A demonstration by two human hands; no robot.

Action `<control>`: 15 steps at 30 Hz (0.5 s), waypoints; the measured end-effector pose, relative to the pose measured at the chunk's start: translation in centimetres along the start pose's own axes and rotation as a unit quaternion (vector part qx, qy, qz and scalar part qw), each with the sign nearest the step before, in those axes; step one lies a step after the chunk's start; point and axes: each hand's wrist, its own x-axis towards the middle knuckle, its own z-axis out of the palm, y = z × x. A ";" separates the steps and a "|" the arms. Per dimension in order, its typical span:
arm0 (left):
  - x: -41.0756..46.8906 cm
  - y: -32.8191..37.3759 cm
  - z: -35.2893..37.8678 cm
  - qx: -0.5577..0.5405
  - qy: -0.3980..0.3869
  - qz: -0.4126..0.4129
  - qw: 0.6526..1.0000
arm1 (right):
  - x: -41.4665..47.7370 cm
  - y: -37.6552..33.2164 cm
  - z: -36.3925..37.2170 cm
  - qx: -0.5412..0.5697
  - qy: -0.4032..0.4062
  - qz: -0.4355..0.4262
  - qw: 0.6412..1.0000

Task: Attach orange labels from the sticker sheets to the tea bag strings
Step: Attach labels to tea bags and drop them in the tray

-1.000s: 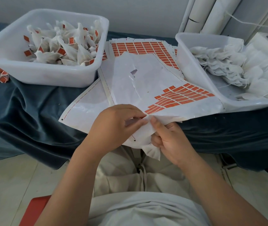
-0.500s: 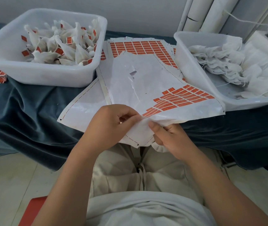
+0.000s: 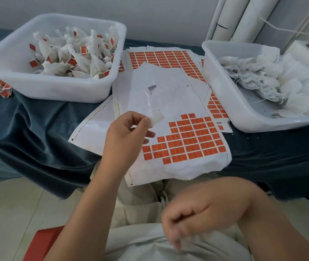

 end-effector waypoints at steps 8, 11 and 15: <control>-0.9 1.2 -0.7 -0.021 -0.205 0.048 0.977 | -1.0 -2.3 0.2 0.113 0.492 -0.053 0.862; -1.2 1.6 -0.4 -0.031 -0.226 0.068 0.971 | -1.3 -2.9 0.5 -0.020 0.486 0.030 0.873; -1.8 1.6 0.3 -0.058 -0.236 0.064 0.968 | -1.0 -3.5 1.3 -0.155 0.475 0.116 0.858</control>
